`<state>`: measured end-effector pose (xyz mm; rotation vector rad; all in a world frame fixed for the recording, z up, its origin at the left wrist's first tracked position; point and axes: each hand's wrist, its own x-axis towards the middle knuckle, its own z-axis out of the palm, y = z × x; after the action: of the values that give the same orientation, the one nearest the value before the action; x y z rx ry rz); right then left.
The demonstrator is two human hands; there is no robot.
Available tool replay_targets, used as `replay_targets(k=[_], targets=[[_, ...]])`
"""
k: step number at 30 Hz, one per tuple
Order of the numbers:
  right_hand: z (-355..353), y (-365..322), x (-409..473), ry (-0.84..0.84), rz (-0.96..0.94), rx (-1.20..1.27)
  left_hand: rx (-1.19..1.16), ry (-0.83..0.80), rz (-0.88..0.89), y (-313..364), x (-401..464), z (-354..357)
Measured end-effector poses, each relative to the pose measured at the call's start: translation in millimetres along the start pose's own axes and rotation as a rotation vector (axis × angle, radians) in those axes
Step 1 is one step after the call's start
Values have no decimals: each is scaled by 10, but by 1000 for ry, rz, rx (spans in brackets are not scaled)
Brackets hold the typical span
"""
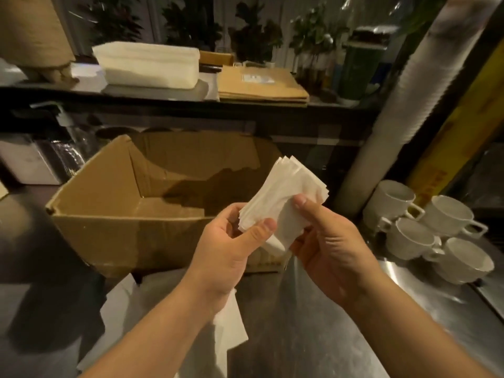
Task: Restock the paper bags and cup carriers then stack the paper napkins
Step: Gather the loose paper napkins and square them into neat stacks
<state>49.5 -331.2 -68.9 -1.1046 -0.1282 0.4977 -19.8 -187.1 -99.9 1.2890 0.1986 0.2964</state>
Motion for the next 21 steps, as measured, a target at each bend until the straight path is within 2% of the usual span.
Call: replay_targets(k=[9, 16, 21], targets=[[926, -756, 431, 56, -66, -70, -5, 54, -21, 1109, 438, -185], [1664, -1214, 996, -17, -83, -224, 201, 135, -11, 1861, 890, -600], [2138, -1394, 1382, -80, -74, -274, 178, 131, -65, 2292, 1221, -938]])
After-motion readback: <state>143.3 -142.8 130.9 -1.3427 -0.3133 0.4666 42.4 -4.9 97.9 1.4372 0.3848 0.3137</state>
